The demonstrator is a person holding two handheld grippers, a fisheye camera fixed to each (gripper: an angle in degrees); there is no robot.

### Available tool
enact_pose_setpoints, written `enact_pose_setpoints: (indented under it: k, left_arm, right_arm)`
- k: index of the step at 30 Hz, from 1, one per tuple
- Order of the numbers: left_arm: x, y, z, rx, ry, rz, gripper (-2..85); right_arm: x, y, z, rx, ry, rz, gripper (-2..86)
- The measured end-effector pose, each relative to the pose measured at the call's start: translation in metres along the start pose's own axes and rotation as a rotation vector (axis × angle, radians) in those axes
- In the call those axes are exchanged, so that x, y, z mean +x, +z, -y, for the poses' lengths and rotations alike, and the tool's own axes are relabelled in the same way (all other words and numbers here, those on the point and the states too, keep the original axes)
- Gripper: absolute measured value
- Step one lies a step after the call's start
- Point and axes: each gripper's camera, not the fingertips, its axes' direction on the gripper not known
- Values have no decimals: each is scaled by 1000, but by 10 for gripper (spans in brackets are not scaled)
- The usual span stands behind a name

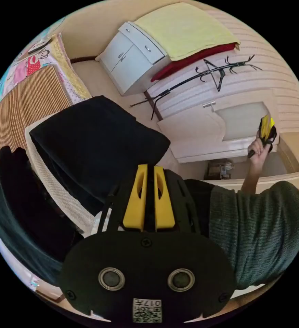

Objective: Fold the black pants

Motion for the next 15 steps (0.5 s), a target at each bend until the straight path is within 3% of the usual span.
enact_pose_setpoints:
  k: [6,9,15]
  left_arm:
    - [20,-112,-32,561,-73,-239,15]
    - [59,-145,-46,709,-7,-260,11]
    - [162,-175,-97,901,248,-363,10]
  right_arm:
    - [119,52,46,-178,117,304,100]
    - [188,97,53,-321,294,398,142]
    - [286,198,50,-529,614,927,224]
